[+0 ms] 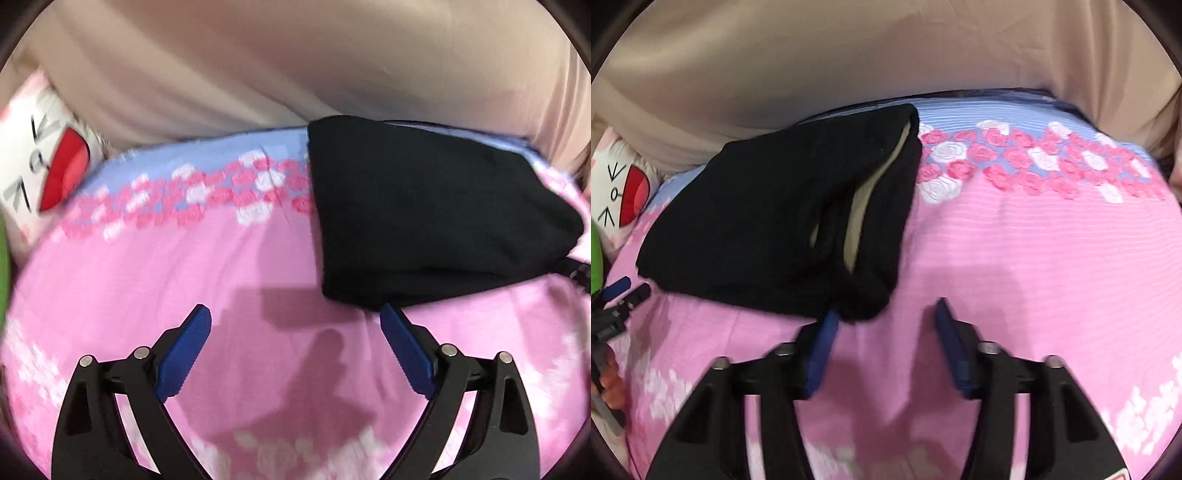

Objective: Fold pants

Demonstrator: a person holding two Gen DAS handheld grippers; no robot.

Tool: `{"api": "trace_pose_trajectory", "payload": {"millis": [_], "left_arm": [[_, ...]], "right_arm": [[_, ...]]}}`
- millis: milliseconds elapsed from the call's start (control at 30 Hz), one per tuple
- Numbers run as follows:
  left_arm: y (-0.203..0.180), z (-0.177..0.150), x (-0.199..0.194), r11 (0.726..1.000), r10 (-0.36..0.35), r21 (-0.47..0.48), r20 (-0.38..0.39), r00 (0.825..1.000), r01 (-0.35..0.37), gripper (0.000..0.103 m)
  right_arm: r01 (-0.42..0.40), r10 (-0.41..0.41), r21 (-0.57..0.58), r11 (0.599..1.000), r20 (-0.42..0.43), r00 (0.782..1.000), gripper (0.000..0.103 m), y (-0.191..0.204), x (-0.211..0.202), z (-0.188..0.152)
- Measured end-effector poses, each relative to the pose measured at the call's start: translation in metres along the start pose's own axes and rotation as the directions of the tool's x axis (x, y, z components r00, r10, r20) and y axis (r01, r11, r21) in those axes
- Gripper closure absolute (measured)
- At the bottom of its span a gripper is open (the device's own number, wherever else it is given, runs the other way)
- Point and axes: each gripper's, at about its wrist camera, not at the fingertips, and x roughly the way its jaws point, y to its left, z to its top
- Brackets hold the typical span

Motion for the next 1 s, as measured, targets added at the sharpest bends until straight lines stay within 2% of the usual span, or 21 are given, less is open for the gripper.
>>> {"api": "trace_pose_trajectory", "payload": {"millis": [67, 100, 167, 233, 267, 300, 467, 567, 633, 667, 767, 833, 933, 1000], "left_arm": [[-0.003, 0.010, 0.008, 1.000, 0.003, -0.001, 0.013, 1.000, -0.003, 0.026], [-0.001, 0.012, 0.010, 1.000, -0.003, -0.016, 0.007, 1.000, 0.003, 0.026], [0.000, 0.016, 0.014, 0.999, -0.023, -0.049, -0.009, 1.000, 0.023, 0.026], [-0.003, 0.013, 0.016, 0.998, -0.029, -0.047, -0.015, 0.999, 0.028, 0.025], [-0.005, 0.009, 0.018, 0.999, -0.013, -0.042, -0.016, 1.000, 0.012, 0.025], [-0.005, 0.006, 0.020, 0.999, 0.000, -0.040, -0.018, 1.000, 0.000, 0.024], [-0.002, 0.006, 0.021, 0.997, 0.000, -0.073, -0.036, 0.999, -0.003, 0.024], [-0.007, 0.005, 0.017, 0.998, 0.031, -0.047, -0.026, 0.999, -0.032, 0.024], [-0.011, 0.003, 0.011, 0.998, 0.051, -0.034, -0.018, 0.999, -0.051, 0.025], [-0.012, 0.002, 0.007, 0.998, 0.050, -0.032, -0.016, 0.999, -0.051, 0.025], [-0.012, -0.002, 0.002, 0.998, 0.029, -0.046, -0.030, 0.999, -0.030, 0.025], [-0.013, -0.004, -0.001, 0.999, 0.024, -0.048, -0.030, 0.999, -0.026, 0.024], [-0.013, -0.005, -0.001, 0.998, 0.036, -0.045, -0.029, 0.999, -0.038, 0.023], [-0.011, -0.006, 0.001, 0.997, 0.046, -0.053, -0.036, 0.998, -0.048, 0.023]], "right_arm": [[-0.046, 0.046, 0.025, 0.999, 0.003, 0.999, 0.090, 0.002, 0.004, 0.011], [-0.055, 0.054, 0.056, 0.997, 0.015, 0.998, 0.091, -0.001, 0.001, 0.016], [-0.069, 0.064, 0.101, 0.992, 0.054, 0.996, 0.091, -0.011, -0.005, 0.019], [-0.074, 0.071, 0.164, 0.984, 0.024, 0.997, 0.091, -0.029, 0.004, 0.017], [-0.114, 0.112, 0.205, 0.972, 0.024, 0.993, 0.093, -0.040, 0.011, 0.013], [-0.125, 0.122, 0.208, 0.970, 0.025, 0.992, 0.092, -0.041, 0.011, 0.012], [-0.046, 0.042, 0.148, 0.988, 0.028, 0.999, 0.088, -0.021, 0.014, 0.015], [-0.072, 0.070, 0.190, 0.979, 0.019, 0.997, 0.085, -0.025, 0.013, 0.014], [-0.063, 0.058, 0.218, 0.974, 0.030, 0.998, 0.084, -0.025, 0.002, 0.011], [-0.047, 0.039, 0.216, 0.975, 0.043, 0.998, 0.083, -0.020, -0.009, 0.009], [-0.023, -0.008, 0.194, 0.981, 0.157, 0.988, 0.083, -0.008, -0.048, 0.000], [-0.056, 0.026, 0.149, 0.987, 0.200, 0.979, 0.083, 0.008, -0.061, 0.004], [-0.053, 0.038, 0.074, 0.996, 0.197, 0.980, 0.084, 0.025, -0.053, 0.015], [0.013, -0.022, 0.063, 0.998, 0.146, 0.989, 0.083, 0.021, -0.029, 0.022]]}}
